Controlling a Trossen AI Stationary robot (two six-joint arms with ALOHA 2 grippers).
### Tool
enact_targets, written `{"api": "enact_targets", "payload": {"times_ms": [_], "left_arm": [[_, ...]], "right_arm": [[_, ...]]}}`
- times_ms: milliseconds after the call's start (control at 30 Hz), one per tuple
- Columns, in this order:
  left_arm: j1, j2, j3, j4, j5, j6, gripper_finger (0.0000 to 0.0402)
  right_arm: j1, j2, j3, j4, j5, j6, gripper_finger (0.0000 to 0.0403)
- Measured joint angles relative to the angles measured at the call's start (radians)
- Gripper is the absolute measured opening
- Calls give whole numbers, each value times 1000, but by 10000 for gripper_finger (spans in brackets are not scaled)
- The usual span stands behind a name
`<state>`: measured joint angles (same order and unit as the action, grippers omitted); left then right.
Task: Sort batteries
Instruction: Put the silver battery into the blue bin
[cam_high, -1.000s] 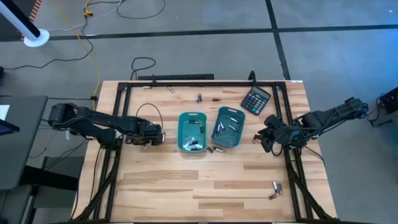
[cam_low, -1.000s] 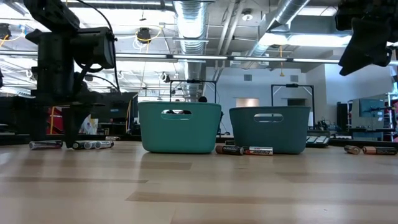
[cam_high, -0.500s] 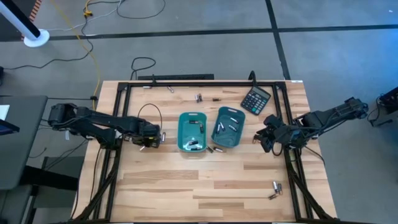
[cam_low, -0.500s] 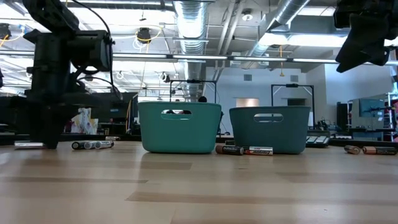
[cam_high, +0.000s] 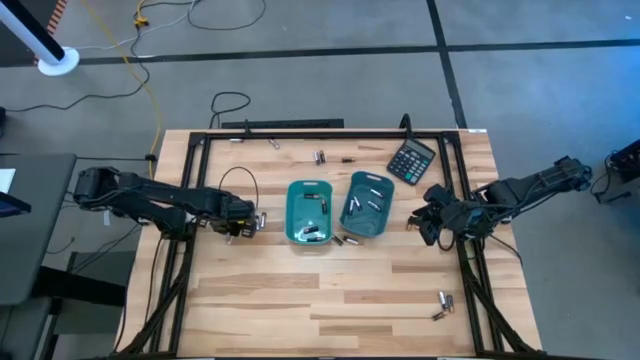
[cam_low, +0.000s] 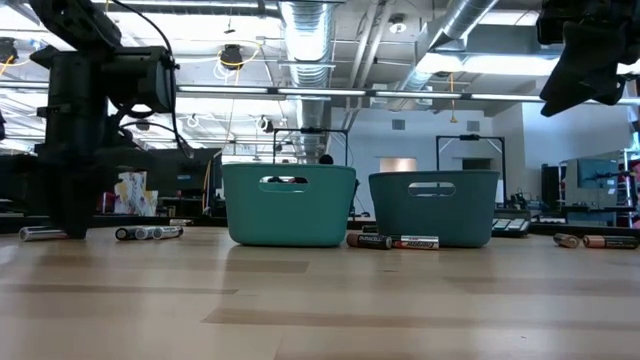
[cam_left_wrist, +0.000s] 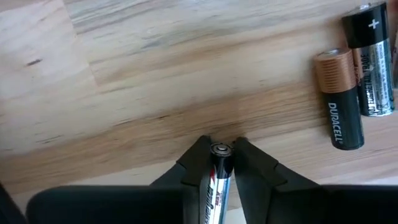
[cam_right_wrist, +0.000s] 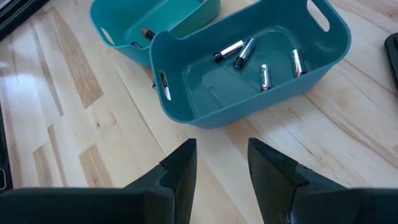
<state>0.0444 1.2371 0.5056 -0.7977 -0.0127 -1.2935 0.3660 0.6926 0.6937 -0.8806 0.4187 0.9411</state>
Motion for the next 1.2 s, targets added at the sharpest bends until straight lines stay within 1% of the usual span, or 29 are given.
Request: {"api": "enact_targets", "payload": {"times_ms": [133,233,433,567,633,700,833,967,1100,1200], "left_arm": [[0,-65,-2,-2,-5,-20,49],[0,-137,-5,-18,-21,-51,49],[0,-302,1,4,-94,-79,51],[0,-389,47,55,-193,9,51],[5,-415,79,102,-254,95,51],[24,-419,125,131,-285,202,51],[102,-362,227,171,-303,453,51],[201,-234,367,238,-267,742,52],[285,-44,544,296,-170,999,52],[316,110,700,305,-85,1154,52]], "right_arm": [[0,0,0,0,0,0,159],[0,0,0,0,0,0,159],[0,0,0,0,1,-1,159],[0,0,0,0,2,0,159],[0,0,0,0,2,0,159],[-1,0,0,0,2,0,159],[-2,0,0,0,2,7,159],[-2,0,0,0,2,35,159],[-2,0,0,0,2,48,159],[-2,1,0,0,2,80,159]]}}
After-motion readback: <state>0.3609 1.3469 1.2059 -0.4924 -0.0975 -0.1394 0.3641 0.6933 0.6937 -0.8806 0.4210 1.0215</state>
